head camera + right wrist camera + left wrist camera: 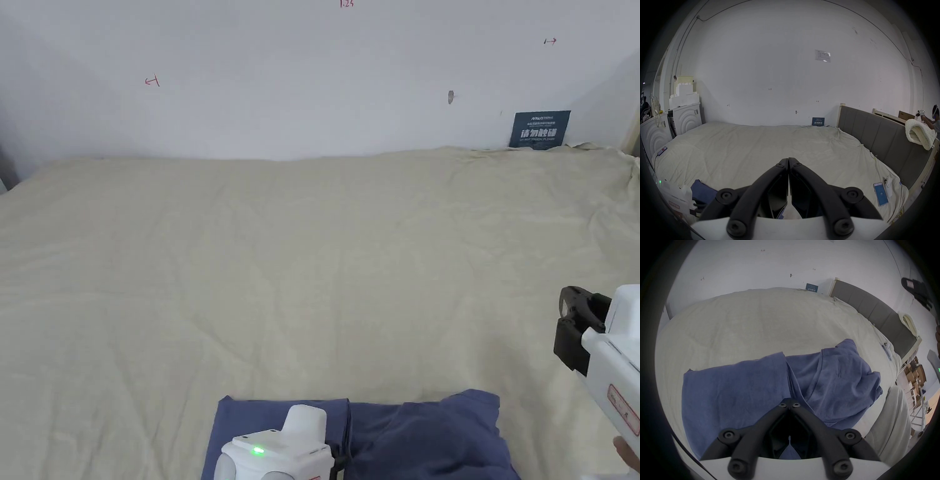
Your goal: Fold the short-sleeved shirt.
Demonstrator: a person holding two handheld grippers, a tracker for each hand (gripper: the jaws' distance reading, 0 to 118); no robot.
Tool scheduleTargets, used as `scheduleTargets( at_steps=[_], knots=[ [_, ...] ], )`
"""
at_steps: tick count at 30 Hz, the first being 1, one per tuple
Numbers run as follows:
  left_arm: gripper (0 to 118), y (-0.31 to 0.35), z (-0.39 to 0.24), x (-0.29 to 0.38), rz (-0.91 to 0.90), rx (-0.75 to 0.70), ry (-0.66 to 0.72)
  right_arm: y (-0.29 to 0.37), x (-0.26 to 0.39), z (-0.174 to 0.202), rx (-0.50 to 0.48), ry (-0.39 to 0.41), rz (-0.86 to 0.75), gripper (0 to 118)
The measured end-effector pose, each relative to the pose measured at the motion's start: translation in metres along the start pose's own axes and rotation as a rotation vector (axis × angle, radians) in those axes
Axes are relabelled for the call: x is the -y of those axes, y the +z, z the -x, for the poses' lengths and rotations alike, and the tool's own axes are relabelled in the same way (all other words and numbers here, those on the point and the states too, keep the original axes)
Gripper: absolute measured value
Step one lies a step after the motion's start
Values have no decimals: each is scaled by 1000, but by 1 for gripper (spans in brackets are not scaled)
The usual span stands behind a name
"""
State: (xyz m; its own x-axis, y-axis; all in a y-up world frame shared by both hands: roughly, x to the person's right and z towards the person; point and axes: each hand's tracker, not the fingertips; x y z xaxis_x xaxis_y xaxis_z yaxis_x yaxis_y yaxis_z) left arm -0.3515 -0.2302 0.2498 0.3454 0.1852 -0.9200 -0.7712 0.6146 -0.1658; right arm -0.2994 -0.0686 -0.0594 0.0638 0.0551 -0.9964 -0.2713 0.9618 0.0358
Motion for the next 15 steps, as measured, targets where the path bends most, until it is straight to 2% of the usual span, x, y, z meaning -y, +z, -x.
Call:
scheduleTargets(
  at_steps=[6, 11, 15],
  knots=[
    [0, 36, 28, -17, -51, 42, 61, -1, -1, 2, -10, 1, 3, 0],
    [0, 62, 82, -31, -73, 118, 243, -2, 1, 7, -23, 10, 9, 0],
    [0, 77, 127, -32, -90, 89, 333, -3, 1, 10, -28, 14, 14, 0]
  ],
)
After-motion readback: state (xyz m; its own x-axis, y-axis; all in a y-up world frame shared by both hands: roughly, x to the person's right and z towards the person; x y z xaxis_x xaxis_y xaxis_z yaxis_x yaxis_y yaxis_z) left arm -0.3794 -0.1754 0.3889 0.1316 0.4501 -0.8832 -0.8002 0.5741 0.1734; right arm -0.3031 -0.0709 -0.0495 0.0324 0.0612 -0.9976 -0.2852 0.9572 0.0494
